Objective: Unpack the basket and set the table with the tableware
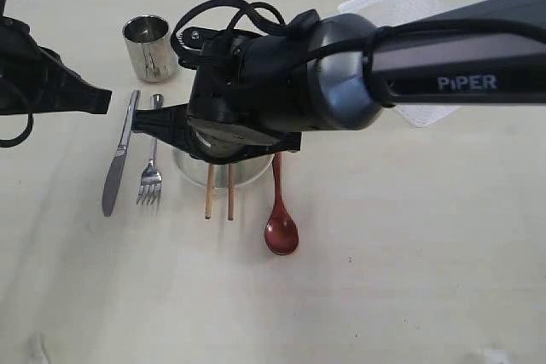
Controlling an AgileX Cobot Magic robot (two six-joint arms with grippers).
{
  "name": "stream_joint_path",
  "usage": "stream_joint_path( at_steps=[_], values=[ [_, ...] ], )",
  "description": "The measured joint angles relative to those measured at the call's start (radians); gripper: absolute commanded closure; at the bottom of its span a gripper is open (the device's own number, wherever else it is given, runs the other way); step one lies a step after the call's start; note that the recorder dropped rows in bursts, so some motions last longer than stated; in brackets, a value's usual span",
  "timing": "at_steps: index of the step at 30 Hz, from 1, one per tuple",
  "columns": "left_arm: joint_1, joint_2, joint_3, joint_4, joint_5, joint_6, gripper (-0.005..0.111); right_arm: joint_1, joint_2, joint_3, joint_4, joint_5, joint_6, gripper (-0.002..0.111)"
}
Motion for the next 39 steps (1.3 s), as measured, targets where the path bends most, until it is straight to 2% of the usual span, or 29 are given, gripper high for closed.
stream_joint_path(
  at_steps=[17,20,21,23,30,35,39],
  values=[
    [0.0,0.0,0.0,0.0,0.0,0.0,0.106,0.0,0.0,0.0,-0.002,-0.035,0.0,0.108],
    [0.0,0.0,0.0,0.0,0.0,0.0,0.106,0.0,0.0,0.0,-0.002,-0.035,0.0,0.098],
    [0.0,0.0,0.0,0.0,0.0,0.0,0.106,0.0,0.0,0.0,-0.002,-0.035,0.0,0.084],
    [0.0,0.0,0.0,0.0,0.0,0.0,0.106,0.0,0.0,0.0,0.0,-0.035,0.005,0.074],
    [0.0,0.0,0.0,0.0,0.0,0.0,0.106,0.0,0.0,0.0,0.002,-0.035,0.018,0.071],
    [0.0,0.0,0.0,0.0,0.0,0.0,0.106,0.0,-0.03,0.0,0.0,-0.037,-0.013,0.049],
    [0.0,0.0,0.0,0.0,0.0,0.0,0.106,0.0,-0.06,-0.006,-0.012,-0.006,-0.043,0.044]
  ],
)
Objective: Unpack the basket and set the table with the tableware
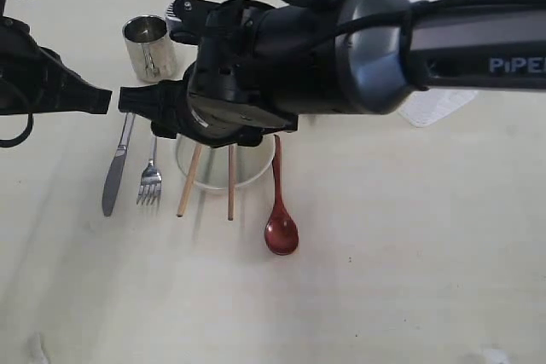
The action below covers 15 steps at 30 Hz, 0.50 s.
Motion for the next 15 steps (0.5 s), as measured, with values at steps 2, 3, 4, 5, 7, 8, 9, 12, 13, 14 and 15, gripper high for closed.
stream_joint_path(
  at_steps=[2,3,4,5,7,8,9,12,13,14,15],
  values=[
    [0.0,0.0,0.0,0.0,0.0,0.0,0.106,0.0,0.0,-0.001,-0.011,0.023,-0.014,0.044],
    [0.0,0.0,0.0,0.0,0.0,0.0,0.106,0.0,0.005,-0.001,-0.015,0.033,-0.021,0.044],
    [0.0,0.0,0.0,0.0,0.0,0.0,0.106,0.0,0.017,-0.001,-0.03,0.04,-0.026,0.044],
    [0.0,0.0,0.0,0.0,0.0,0.0,0.106,0.0,0.025,-0.001,-0.034,0.04,-0.028,0.044],
    [0.0,0.0,0.0,0.0,0.0,0.0,0.106,0.0,0.043,-0.001,-0.041,0.038,-0.03,0.044],
    [0.0,0.0,0.0,0.0,0.0,0.0,0.106,0.0,0.052,-0.001,-0.048,0.036,-0.03,0.044],
    [0.0,0.0,0.0,0.0,0.0,0.0,0.106,0.0,0.06,-0.001,-0.055,0.034,-0.03,0.044],
    [0.0,0.0,0.0,0.0,0.0,0.0,0.106,0.0,0.081,-0.001,-0.06,0.022,-0.03,0.044],
    [0.0,0.0,0.0,0.0,0.0,0.0,0.106,0.0,0.085,-0.001,-0.061,0.017,-0.03,0.044],
    [0.0,0.0,0.0,0.0,0.0,0.0,0.106,0.0,0.092,-0.001,-0.064,0.013,-0.03,0.044],
    [0.0,0.0,0.0,0.0,0.0,0.0,0.106,0.0,0.095,-0.001,-0.066,0.011,-0.027,0.044]
  ],
)
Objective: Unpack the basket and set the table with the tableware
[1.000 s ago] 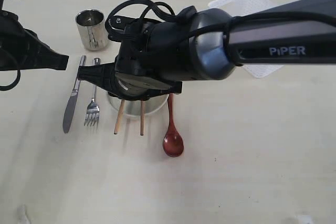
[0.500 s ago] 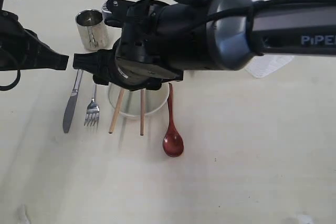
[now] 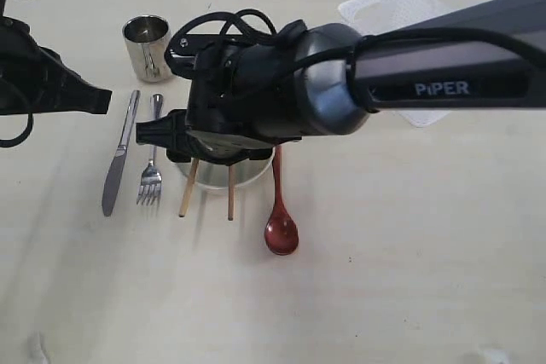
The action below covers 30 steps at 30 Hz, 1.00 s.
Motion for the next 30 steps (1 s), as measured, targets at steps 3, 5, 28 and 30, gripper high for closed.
stream_joint_path(
  at_steps=[3,5,28,30],
  values=[
    [0.0,0.0,0.0,0.0,0.0,0.0,0.106,0.0,0.011,0.0,-0.008,0.0,0.019,0.045],
    [0.0,0.0,0.0,0.0,0.0,0.0,0.106,0.0,0.017,0.0,-0.012,-0.002,0.037,0.052],
    [0.0,0.0,0.0,0.0,0.0,0.0,0.106,0.0,0.023,0.0,-0.018,-0.002,0.192,0.075],
    [0.0,0.0,0.0,0.0,0.0,0.0,0.106,0.0,0.023,0.0,-0.018,0.0,0.196,0.075]
  ],
)
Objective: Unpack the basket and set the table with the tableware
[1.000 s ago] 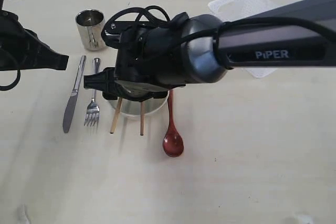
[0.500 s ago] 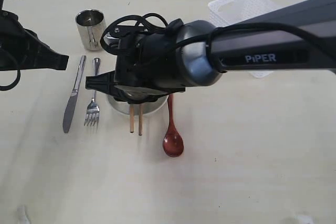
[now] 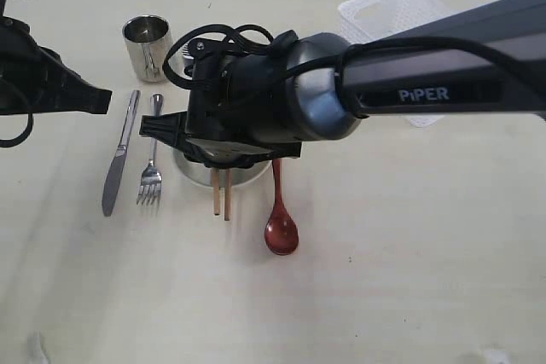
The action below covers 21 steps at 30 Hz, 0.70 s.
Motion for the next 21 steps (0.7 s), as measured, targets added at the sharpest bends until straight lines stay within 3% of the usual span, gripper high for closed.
stream_joint_path(
  at_steps=[21],
  values=[
    [0.0,0.0,0.0,0.0,0.0,0.0,0.106,0.0,0.0,0.0,-0.002,0.018,0.074,0.075]
  ],
)
